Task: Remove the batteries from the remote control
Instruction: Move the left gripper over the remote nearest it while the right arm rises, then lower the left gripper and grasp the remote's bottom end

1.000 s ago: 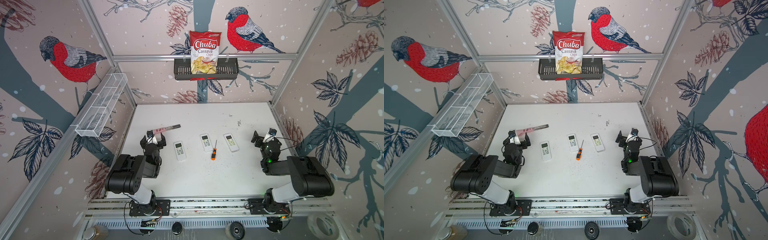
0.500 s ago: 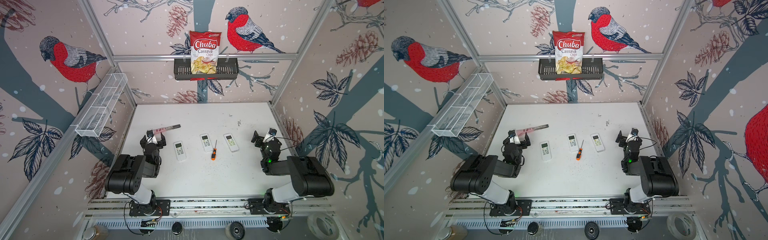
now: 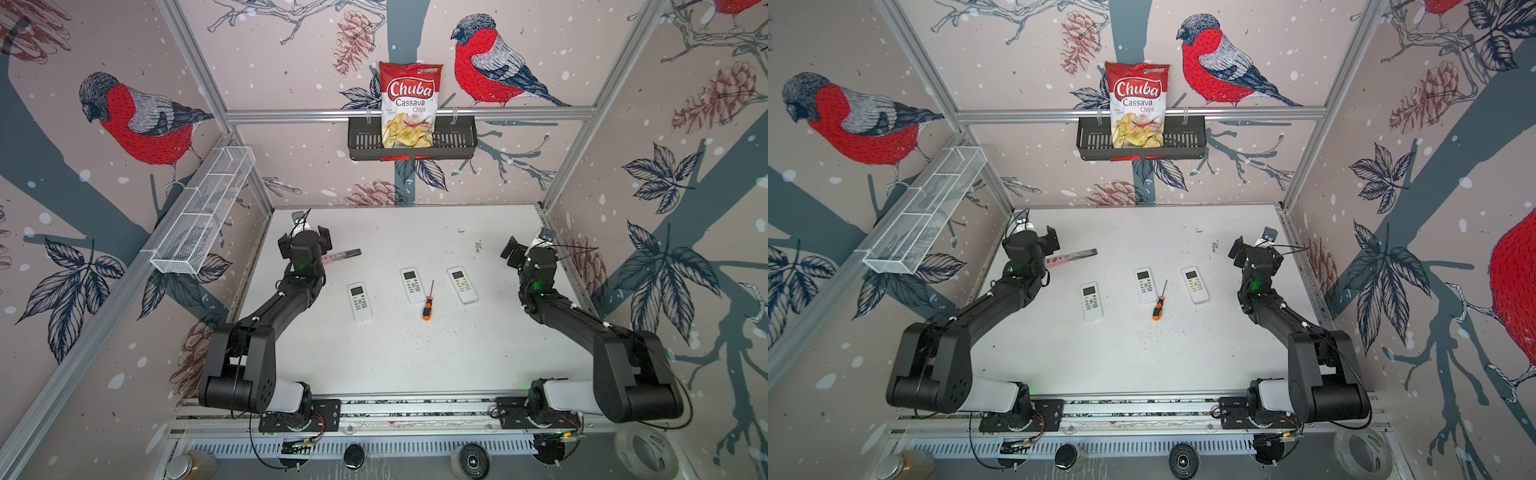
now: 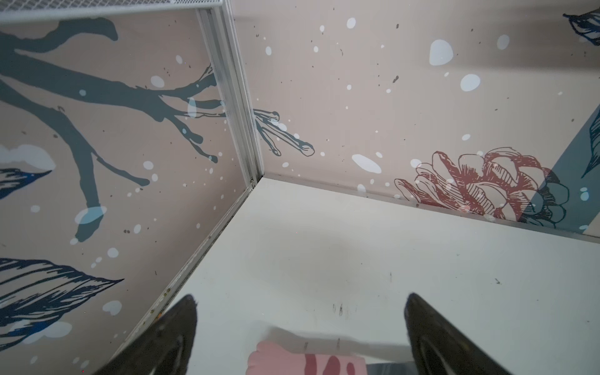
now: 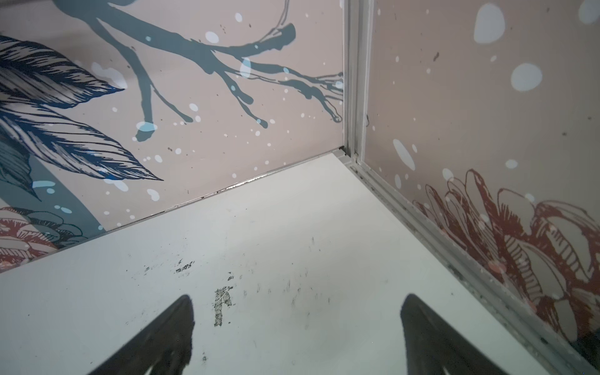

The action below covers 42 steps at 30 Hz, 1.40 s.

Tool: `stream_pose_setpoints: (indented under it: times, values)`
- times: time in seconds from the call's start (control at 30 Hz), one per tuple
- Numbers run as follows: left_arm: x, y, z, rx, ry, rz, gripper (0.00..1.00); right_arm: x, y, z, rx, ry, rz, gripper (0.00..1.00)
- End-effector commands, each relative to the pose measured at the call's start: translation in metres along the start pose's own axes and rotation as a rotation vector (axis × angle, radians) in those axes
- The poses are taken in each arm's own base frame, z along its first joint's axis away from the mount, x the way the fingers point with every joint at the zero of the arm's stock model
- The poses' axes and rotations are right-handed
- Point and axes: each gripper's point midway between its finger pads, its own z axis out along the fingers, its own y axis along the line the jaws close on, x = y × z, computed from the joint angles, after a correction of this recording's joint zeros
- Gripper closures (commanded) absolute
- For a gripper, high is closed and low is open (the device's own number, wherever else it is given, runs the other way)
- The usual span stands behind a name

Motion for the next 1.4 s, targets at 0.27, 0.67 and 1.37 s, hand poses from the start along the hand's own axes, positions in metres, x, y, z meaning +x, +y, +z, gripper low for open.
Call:
stream_pose_setpoints:
  times: [0.27, 0.67, 1.37]
  values:
    - [0.087, -0.031, -0.051, 0.05, 0.602, -0.015, 0.02, 0.032, 0.016, -0.007, 0.009, 0.269, 0.155, 0.01]
    - [0.152, -0.083, -0.098, 0.19, 0.87, 0.017, 0.04, 0.036, 0.036, -0.014, -0.089, 0.286, 0.193, 0.01]
    - [0.217, -0.109, -0.119, 0.161, 0.967, -0.01, 0.17, 0.022, 0.047, -0.025, -0.153, 0.26, 0.23, 0.01]
